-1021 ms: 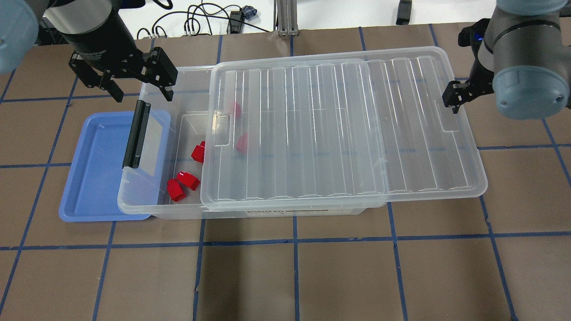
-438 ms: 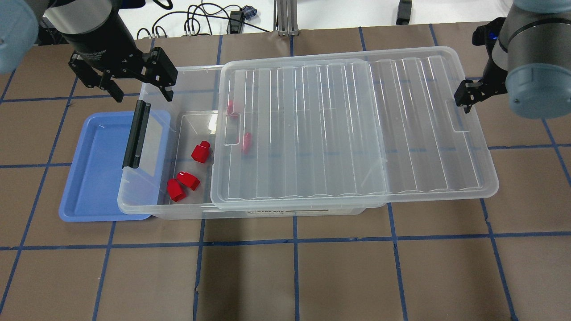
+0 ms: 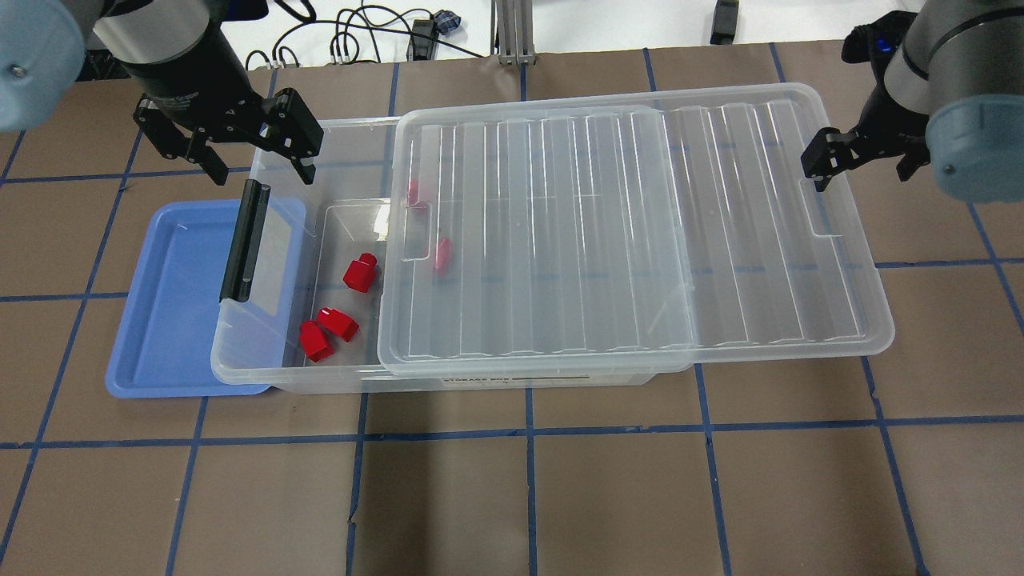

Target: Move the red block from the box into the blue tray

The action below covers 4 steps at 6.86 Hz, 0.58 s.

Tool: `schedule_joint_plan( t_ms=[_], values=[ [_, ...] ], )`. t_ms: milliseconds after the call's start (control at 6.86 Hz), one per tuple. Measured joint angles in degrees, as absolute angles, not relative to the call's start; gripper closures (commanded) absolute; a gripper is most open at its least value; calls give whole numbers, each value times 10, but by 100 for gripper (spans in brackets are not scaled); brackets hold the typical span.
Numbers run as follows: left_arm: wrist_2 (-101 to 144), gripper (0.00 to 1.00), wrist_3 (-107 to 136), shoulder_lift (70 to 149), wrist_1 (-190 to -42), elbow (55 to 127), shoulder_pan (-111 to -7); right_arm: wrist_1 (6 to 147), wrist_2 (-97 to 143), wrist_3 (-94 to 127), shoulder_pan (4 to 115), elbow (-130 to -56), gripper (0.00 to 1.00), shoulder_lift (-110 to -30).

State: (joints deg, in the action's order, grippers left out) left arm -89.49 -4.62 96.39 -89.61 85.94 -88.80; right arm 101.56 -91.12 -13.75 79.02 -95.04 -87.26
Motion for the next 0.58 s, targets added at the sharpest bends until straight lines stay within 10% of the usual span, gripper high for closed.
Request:
schedule_joint_plan(
  t_ms=[583],
  values=[
    [-894,0,-133,1021,-701,997,-885,867,-877,43,879,-827,0,-857]
  ],
)
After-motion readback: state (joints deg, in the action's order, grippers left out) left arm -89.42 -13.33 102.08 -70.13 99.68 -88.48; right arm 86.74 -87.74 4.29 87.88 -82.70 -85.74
